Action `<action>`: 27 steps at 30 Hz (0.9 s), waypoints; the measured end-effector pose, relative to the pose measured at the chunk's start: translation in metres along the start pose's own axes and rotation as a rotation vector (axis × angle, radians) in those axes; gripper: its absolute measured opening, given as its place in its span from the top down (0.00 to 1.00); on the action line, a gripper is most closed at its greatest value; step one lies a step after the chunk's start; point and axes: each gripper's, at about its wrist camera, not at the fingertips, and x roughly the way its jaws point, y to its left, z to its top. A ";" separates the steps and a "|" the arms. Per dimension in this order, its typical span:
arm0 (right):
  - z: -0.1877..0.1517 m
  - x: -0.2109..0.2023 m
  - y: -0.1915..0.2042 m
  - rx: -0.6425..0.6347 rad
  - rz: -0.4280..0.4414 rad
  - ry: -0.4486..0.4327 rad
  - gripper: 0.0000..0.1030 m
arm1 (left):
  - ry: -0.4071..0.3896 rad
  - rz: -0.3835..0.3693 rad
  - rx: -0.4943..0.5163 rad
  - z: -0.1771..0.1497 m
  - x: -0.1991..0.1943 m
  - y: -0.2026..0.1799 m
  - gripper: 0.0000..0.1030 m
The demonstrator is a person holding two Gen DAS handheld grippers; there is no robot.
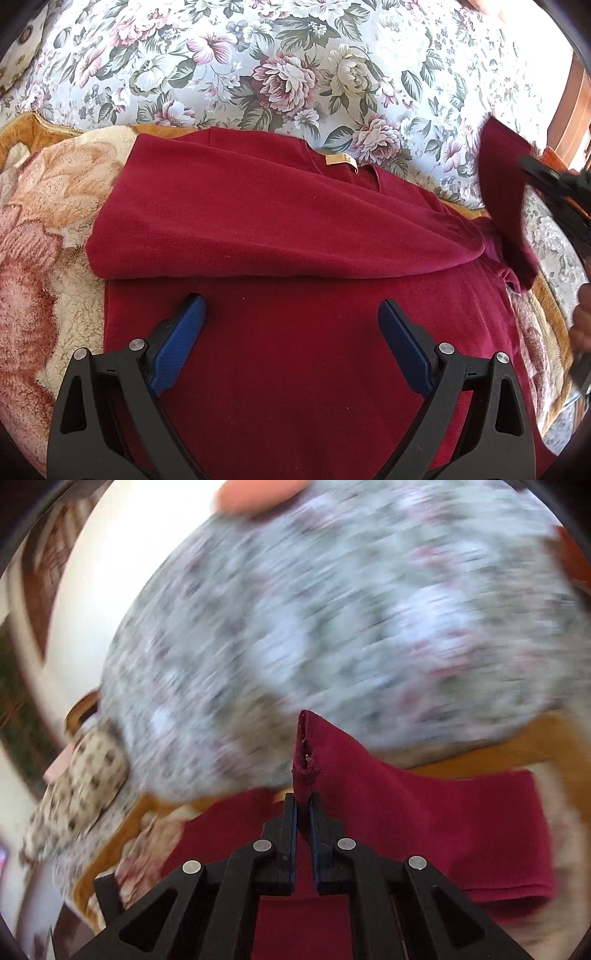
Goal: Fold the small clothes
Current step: 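Lay the sleeve across the folded body with the right tool, release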
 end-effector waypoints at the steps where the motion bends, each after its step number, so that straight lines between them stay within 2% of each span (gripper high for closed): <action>1: -0.007 0.021 0.014 -0.020 0.010 0.029 0.95 | -0.002 -0.001 -0.003 0.000 -0.001 -0.001 0.09; 4: -0.034 0.066 0.028 -0.039 -0.024 0.115 0.95 | -0.014 -0.024 -0.026 -0.001 -0.007 0.001 0.09; 6: -0.054 0.091 0.027 -0.064 -0.101 0.203 0.94 | -0.029 -0.037 -0.051 0.000 -0.015 0.003 0.09; 8: -0.070 0.102 0.024 -0.082 -0.119 0.253 0.88 | -0.081 -0.059 -0.066 0.004 -0.027 0.000 0.09; 10: -0.070 0.096 0.019 -0.058 -0.085 0.230 0.85 | -0.133 -0.116 -0.086 0.014 -0.037 -0.007 0.09; 12: -0.072 0.086 0.016 -0.051 -0.067 0.205 0.75 | -0.141 -0.187 -0.076 0.029 -0.032 -0.020 0.09; 13: -0.073 0.081 0.017 -0.061 -0.070 0.198 0.75 | -0.135 -0.202 -0.063 0.035 -0.028 -0.026 0.09; 15: -0.075 0.067 0.020 -0.099 -0.104 0.190 0.75 | -0.095 -0.244 -0.028 0.050 -0.005 -0.043 0.09; 18: -0.074 0.053 0.025 -0.165 -0.209 0.141 0.74 | 0.034 -0.299 -0.011 0.063 0.041 -0.066 0.09; 20: -0.073 0.051 0.018 -0.150 -0.243 0.137 0.74 | 0.090 -0.289 -0.009 0.065 0.061 -0.076 0.09; 22: -0.071 0.052 0.008 -0.104 -0.245 0.152 0.74 | 0.088 -0.300 -0.006 0.067 0.065 -0.081 0.09; 25: -0.070 0.054 0.003 -0.081 -0.231 0.157 0.74 | 0.054 -0.364 -0.051 0.073 0.063 -0.079 0.10; 27: -0.069 0.054 0.003 -0.079 -0.229 0.157 0.74 | 0.018 -0.372 -0.079 0.078 0.063 -0.076 0.14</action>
